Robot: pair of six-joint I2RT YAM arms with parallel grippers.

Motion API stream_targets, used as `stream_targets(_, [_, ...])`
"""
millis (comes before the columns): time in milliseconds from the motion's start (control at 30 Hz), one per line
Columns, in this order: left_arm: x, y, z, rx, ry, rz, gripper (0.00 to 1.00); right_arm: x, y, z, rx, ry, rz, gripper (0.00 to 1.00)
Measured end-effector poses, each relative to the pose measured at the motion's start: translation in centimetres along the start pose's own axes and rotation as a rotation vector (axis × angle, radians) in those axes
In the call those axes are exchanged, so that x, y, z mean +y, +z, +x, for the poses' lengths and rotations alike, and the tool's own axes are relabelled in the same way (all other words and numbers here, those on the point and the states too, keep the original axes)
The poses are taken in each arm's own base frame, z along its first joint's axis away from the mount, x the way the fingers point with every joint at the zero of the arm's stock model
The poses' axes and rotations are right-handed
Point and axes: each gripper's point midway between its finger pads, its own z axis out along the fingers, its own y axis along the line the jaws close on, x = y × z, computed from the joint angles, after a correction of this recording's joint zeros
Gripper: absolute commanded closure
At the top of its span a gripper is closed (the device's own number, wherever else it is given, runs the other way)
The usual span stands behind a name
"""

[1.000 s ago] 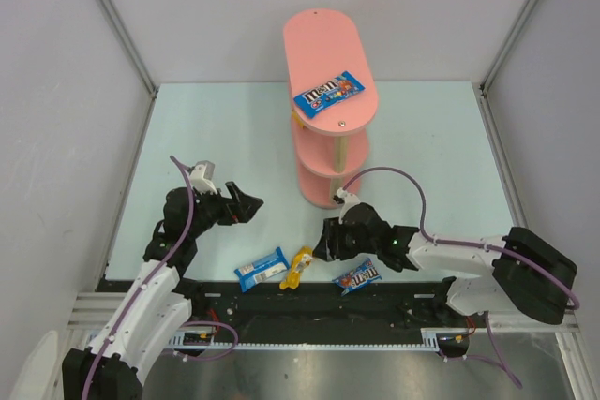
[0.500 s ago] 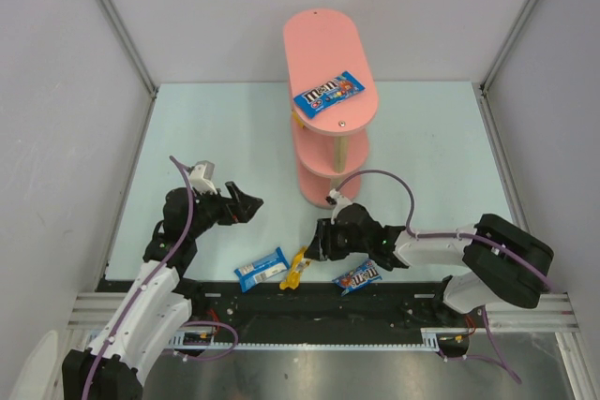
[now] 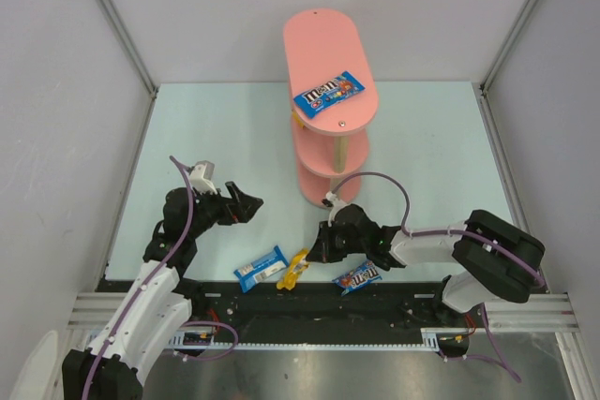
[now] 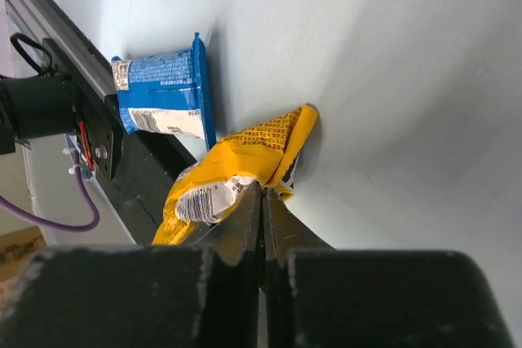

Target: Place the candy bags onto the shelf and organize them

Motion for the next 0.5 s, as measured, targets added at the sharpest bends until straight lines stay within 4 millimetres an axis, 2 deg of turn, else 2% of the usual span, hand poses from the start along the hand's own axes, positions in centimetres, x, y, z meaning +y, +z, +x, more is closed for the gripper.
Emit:
stream_targets(200, [0.0,0.0,0.0,0.001,-0.001,0.0,0.0,0.9,-0.8,-0.2,-0.001,-0.066,-0.042,1.0])
stream_targets(400, [-0.2,0.0,0.2,0.008,-0.005,0.01,0.0,5.4,-5.0,-2.8,-0.128,-0.226,-0.21,1.0])
stream_targets(500, [-0.2,0.1,0.4,0.02,-0.013,0.014,0.0,6.4,-7.2,-3.9,-0.195,-0.276,-0.282,1.0])
